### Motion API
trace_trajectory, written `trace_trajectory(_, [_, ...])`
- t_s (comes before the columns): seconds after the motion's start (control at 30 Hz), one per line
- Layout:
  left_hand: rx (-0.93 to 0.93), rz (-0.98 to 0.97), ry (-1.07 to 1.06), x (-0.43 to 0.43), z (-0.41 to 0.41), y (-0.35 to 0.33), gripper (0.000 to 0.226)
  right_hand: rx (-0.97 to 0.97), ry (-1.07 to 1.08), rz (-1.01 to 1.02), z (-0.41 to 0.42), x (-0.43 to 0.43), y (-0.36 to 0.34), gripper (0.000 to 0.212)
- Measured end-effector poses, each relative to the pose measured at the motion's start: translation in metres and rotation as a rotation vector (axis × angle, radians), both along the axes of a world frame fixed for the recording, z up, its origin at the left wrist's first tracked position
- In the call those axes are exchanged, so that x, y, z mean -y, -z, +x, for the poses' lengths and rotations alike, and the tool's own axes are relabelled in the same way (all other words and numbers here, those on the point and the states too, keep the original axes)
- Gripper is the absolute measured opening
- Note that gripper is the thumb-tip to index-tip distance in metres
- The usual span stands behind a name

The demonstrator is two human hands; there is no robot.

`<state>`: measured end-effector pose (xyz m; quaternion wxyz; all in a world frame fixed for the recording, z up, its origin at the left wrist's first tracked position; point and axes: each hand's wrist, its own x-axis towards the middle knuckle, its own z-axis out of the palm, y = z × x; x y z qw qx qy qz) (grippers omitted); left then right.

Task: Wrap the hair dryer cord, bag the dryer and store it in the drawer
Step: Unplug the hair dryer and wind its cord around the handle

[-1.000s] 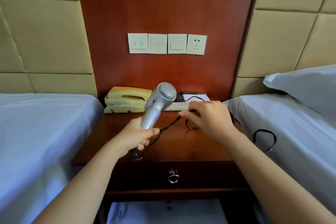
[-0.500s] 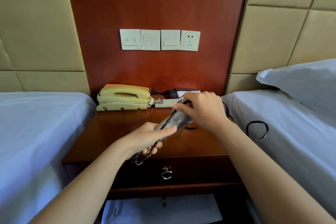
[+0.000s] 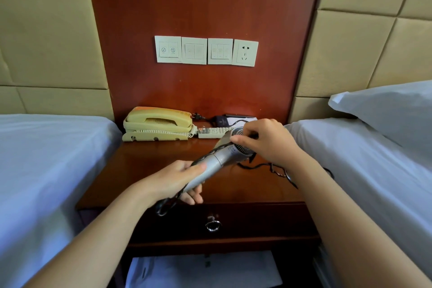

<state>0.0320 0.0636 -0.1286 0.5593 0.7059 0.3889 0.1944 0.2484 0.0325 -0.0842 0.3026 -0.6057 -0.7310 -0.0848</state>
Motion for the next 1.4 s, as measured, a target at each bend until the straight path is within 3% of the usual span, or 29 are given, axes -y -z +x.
trace_trajectory(0.2, [-0.025,0.067,0.076,0.003,-0.003,-0.004,0.02,0.042,-0.004,0.165,0.0,0.0,-0.005,0.033])
trace_trajectory(0.4, [0.019,0.031,0.067,0.007,0.003,-0.004,0.041,-0.576,-0.153,-0.039,0.017,0.0,-0.009,0.035])
trace_trajectory(0.53, [0.012,-0.058,0.17,0.004,-0.003,-0.002,0.054,-0.662,-0.191,-0.165,0.022,0.0,-0.007,0.036])
trace_trajectory(0.77, [0.11,-0.185,0.311,0.003,-0.002,-0.004,0.056,-0.805,-0.257,-0.38,0.037,-0.008,0.005,0.033])
trace_trajectory(0.87, [0.216,-0.238,0.328,-0.001,0.003,-0.006,0.058,-0.837,-0.133,-0.313,0.037,-0.008,0.017,0.046])
trace_trajectory(0.9, [0.245,-0.23,0.308,-0.002,0.004,-0.007,0.059,-0.806,-0.147,-0.276,0.04,-0.007,0.022,0.05])
trace_trajectory(1.03, [0.319,-0.128,0.169,-0.008,-0.001,-0.009,0.063,-0.731,-0.126,-0.337,0.039,-0.012,0.038,0.031])
trace_trajectory(1.2, [0.423,-0.025,-0.084,-0.024,-0.005,-0.01,0.07,-0.553,-0.141,-0.52,0.023,-0.009,0.043,0.041])
trace_trajectory(1.4, [0.349,0.021,-0.449,-0.04,-0.003,-0.004,0.026,-0.221,-0.274,-0.521,-0.01,0.002,0.022,0.028])
